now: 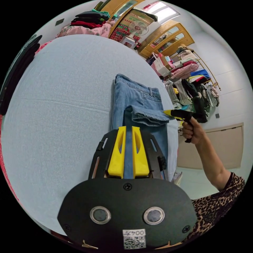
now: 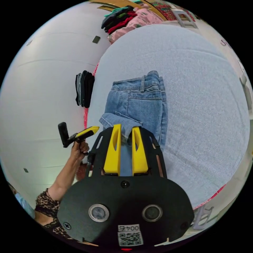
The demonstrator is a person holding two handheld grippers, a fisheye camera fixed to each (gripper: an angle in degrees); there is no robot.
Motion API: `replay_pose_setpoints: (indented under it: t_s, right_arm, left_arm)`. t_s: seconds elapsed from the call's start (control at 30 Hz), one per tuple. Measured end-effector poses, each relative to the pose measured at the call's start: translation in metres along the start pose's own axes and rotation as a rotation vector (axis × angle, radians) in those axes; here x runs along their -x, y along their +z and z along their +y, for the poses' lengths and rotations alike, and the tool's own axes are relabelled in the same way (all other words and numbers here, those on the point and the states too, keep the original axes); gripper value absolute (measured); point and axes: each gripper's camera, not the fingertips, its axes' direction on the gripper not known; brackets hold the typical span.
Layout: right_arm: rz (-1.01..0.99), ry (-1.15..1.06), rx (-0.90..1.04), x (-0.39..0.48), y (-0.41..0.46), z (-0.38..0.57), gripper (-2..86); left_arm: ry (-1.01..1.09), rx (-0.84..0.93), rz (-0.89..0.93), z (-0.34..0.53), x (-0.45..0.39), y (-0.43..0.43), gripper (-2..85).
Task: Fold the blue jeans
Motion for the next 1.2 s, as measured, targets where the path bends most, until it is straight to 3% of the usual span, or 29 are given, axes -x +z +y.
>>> replay_pose_setpoints:
  t_s: [0.2,0.37,0.6,0.83,1.2]
  right_arm:
    - [-0.091,0.064,0.062,-0.018,-0.021,-0.011,8.6]
    - [-0.045,-0.031,-0.019,-0.005,-0.055,0.006,8.9]
    - [-0.080,-0.272,-0.031,0.011,-0.027,0.174,11.4]
    - [-0.034,-0.125,-0.113,-0.017,0.035,0.355,11.6]
    - [0.062,-0.114,-0.149,-0.008,0.057,0.418,10.3]
  left_arm:
    - [0.054,0.022,-0.002,0.047,0.003,0.000,1.7]
    - [0.089,0.041,0.007,0.111,0.014,-0.011,2.4]
    - [0.152,0.063,0.076,0.210,0.041,-0.034,5.9]
    - [0.275,0.110,0.112,0.297,0.058,-0.024,8.3]
    - [0.387,0.102,0.091,0.320,0.057,-0.010,8.9]
